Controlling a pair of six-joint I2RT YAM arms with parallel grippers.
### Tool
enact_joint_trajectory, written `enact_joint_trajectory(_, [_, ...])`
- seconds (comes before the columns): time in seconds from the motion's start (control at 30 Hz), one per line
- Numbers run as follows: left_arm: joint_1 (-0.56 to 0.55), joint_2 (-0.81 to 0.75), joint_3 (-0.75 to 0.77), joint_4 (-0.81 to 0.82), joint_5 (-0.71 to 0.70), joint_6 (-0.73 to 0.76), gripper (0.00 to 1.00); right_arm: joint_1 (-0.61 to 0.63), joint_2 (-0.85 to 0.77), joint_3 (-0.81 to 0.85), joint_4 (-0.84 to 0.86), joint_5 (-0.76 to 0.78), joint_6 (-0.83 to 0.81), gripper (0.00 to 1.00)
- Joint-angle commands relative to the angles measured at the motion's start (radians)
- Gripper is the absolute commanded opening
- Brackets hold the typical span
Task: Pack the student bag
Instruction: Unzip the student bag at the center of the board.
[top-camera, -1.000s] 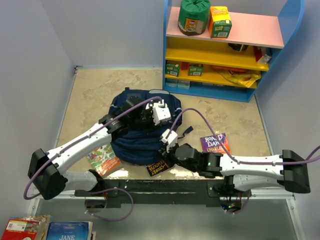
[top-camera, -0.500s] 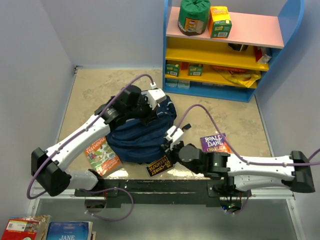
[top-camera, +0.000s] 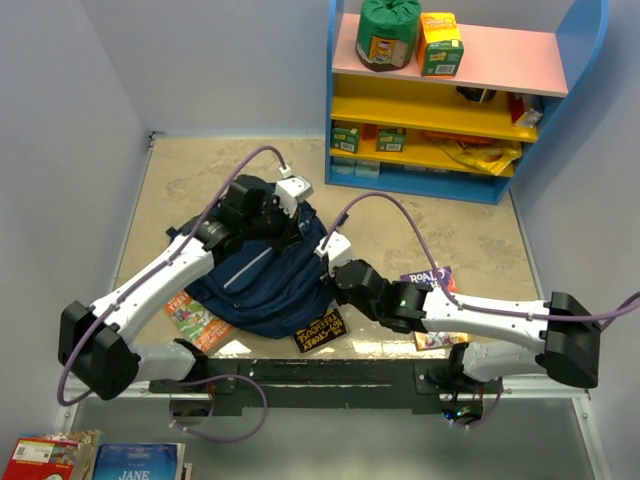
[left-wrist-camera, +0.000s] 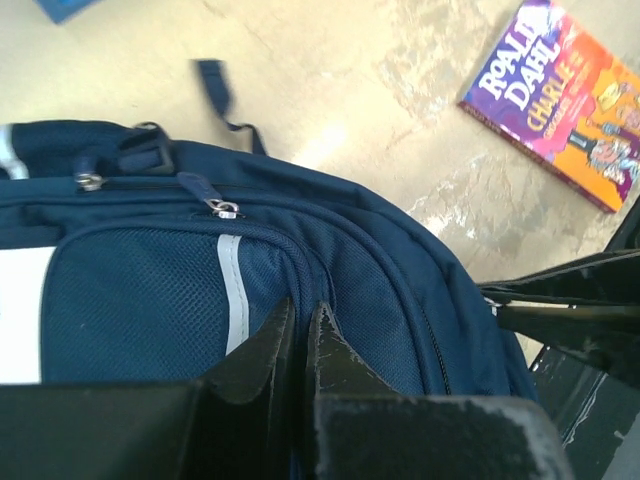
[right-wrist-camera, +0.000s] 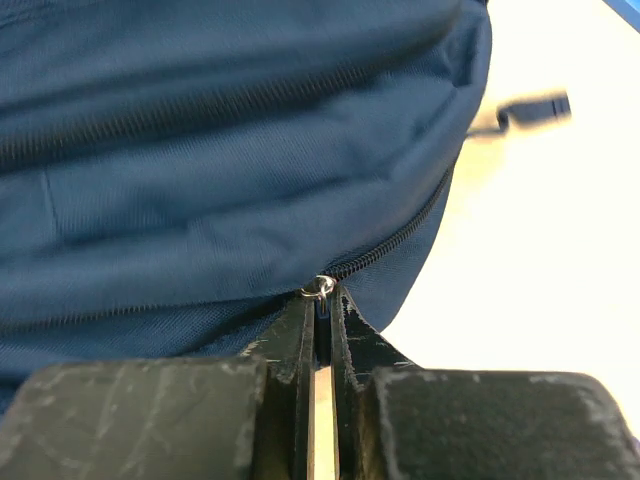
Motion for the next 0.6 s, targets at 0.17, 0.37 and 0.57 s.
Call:
enact_joint_trajectory(0.17, [-0.053,0.189,0.198,0.045,0.014,0.006,0.00,-0.036,0.039,0.053,0.166,0.058,-0.132,0.00])
enact_joint_trajectory(0.37, [0.025,0.201,0.280,0.060,0.002,-0.005,0.00,-0.036,-0.027,-0.002,0.115,0.056,-0.074,0.00])
enact_joint_trajectory(0.57, [0.047,0.171,0.294,0.035,0.030,0.006,0.00,-0.036,-0.079,-0.076,0.063,0.089,0.028,0.00])
